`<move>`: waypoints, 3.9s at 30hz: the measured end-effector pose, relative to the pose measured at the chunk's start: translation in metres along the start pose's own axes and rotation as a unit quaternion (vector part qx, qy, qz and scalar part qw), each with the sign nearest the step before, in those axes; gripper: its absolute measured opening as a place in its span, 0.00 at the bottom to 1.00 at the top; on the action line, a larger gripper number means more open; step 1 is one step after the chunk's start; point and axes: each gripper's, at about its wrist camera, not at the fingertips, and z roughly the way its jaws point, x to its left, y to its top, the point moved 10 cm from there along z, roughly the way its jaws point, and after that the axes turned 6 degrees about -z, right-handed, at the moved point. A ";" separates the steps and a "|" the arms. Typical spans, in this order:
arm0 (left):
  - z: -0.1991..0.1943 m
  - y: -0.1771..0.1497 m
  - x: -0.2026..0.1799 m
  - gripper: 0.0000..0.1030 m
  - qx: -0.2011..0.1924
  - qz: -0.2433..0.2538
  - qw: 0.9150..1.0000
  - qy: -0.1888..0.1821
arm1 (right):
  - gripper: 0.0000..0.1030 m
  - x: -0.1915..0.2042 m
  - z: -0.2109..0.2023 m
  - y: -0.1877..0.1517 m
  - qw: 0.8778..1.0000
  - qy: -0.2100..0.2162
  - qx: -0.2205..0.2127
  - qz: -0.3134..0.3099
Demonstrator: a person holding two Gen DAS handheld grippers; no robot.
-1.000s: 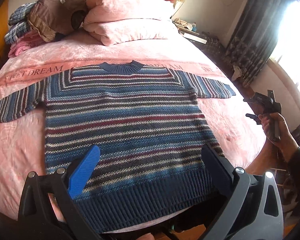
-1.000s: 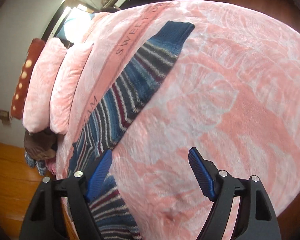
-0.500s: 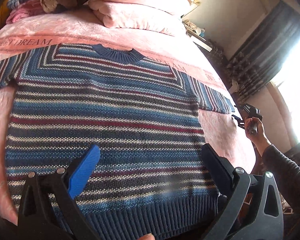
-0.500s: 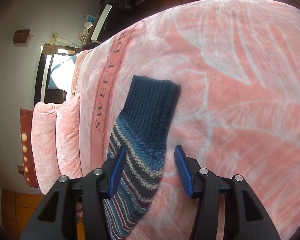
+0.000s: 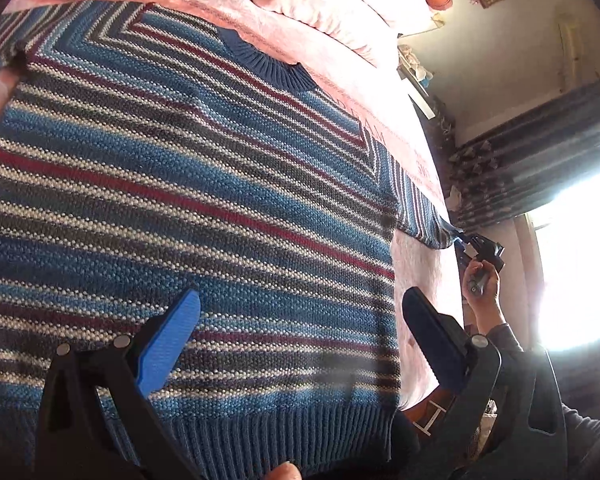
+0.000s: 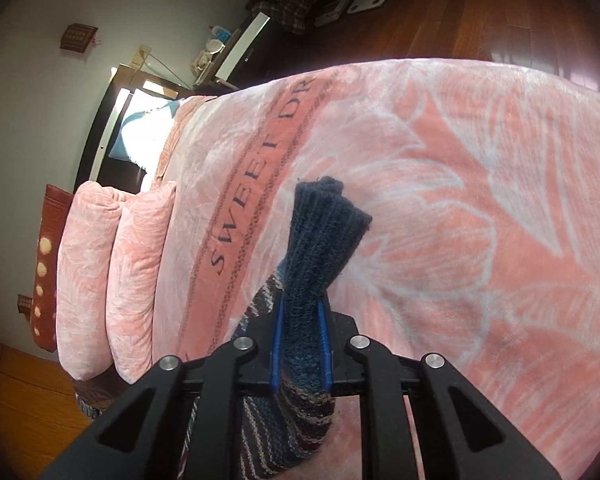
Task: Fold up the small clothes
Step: 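Lift the sleeve with the right gripper and lay it across the sweater body, then release the sleeve from the right gripper and withdraw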
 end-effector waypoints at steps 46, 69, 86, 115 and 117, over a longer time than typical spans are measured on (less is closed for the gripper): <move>0.014 0.120 0.012 0.97 0.033 -0.072 0.988 -0.134 | 0.46 0.306 0.119 -0.460 0.831 -0.047 0.150 -0.533; 0.183 0.165 -0.003 0.09 0.109 -0.119 0.987 0.019 | 0.55 0.222 0.043 -0.452 0.952 0.065 0.110 -0.278; 0.082 0.246 -0.116 0.06 0.051 0.059 0.997 0.002 | 0.55 0.226 0.050 -0.461 0.948 0.068 0.117 -0.288; 0.032 0.258 0.072 0.06 0.037 -0.012 0.998 0.052 | 0.55 0.222 0.052 -0.464 0.948 0.069 0.118 -0.289; 0.043 0.252 0.098 0.06 0.047 -0.026 0.996 0.068 | 0.55 0.222 0.052 -0.464 0.947 0.069 0.118 -0.290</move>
